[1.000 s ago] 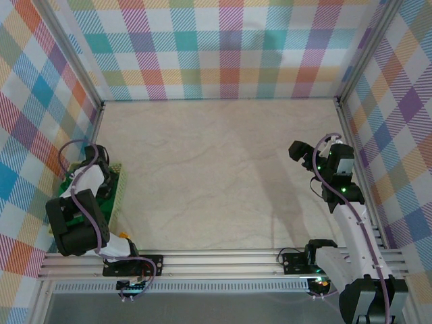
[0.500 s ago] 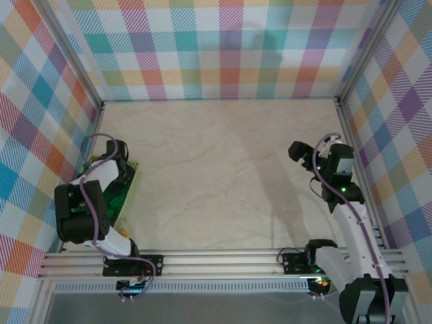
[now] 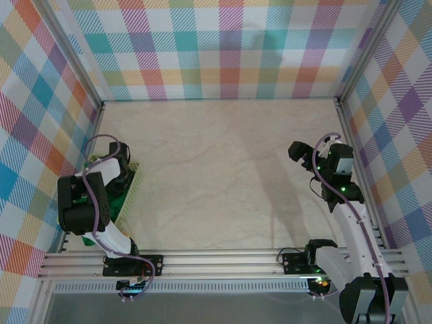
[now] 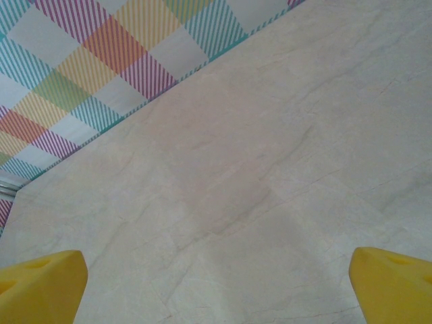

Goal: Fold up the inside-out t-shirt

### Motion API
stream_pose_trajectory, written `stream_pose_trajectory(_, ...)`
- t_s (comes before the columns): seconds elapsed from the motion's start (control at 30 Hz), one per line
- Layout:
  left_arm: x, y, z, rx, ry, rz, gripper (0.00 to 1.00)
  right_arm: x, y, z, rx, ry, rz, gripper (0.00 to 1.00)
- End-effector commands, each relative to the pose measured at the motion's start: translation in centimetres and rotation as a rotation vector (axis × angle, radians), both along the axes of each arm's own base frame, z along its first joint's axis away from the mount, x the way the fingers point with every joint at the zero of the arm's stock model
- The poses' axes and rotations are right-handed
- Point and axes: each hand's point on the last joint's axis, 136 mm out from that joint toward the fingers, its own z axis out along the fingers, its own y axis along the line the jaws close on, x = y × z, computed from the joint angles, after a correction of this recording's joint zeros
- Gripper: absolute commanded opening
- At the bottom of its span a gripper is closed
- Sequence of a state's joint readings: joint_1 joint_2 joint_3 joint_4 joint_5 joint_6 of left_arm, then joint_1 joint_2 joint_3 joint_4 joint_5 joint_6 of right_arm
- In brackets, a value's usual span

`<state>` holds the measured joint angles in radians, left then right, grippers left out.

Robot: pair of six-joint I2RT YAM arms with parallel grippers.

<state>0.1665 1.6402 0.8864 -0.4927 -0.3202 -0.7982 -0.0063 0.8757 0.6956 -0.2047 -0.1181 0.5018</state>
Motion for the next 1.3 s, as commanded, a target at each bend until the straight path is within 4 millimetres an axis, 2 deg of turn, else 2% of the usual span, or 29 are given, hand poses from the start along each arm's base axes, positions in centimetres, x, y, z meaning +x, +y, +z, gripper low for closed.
stream_pose_trajectory(0.0, 0.2, -0.4, -0.2, -0.043, -0.006, 0.003, 0.35, -0.2, 0.2, 0.8, 0.007, -0.013, 0.006, 1.00)
stream_pose_trajectory(0.1, 0.6, 0.0, 1.7, -0.007, -0.040, 0.000, 0.23, -0.2, 0.2, 0.8, 0.005, -0.014, 0.006, 1.00)
stream_pose_trajectory(0.23, 1.0, 1.1, 6.4, 0.070, -0.124, 0.007, 0.01, -0.2, 0.1, 0.8, 0.008, -0.007, 0.002, 1.00)
stream_pose_trajectory(0.53, 1.6, 1.5, 19.3, 0.225, -0.379, -0.022, 0.00, -0.2, 0.0, 0.5, 0.011, 0.010, -0.006, 1.00)
stream_pose_trajectory(0.67, 2.0, 0.8, 24.5, 0.277, -0.464, -0.065, 0.00, -0.1, 0.1, 0.6, 0.017, 0.010, -0.002, 1.00)
stream_pose_trajectory(0.8, 2.2, -0.6, 30.8, 0.351, -0.584, -0.139, 0.00, 0.0, 0.4, 0.7, 0.027, 0.012, 0.014, 1.00)
stream_pose_trajectory(0.93, 3.5, -3.4, 36.7, 0.377, -0.696, -0.279, 0.00, 0.3, 0.6, 0.7, 0.034, 0.011, 0.022, 1.00)
stream_pose_trajectory(1.03, 4.9, -6.9, 40.2, 0.365, -0.760, -0.411, 0.00, 0.5, 0.8, 0.6, 0.041, 0.019, 0.030, 1.00)
stream_pose_trajectory(1.17, 7.1, -12.9, 42.6, 0.329, -0.802, -0.600, 0.00, 0.6, 1.0, 0.7, 0.050, 0.021, 0.040, 1.00)
stream_pose_trajectory(1.27, 8.8, -18.6, 42.7, 0.319, -0.796, -0.756, 0.00, 0.5, 1.0, 0.7, 0.043, 0.026, 0.040, 1.00)
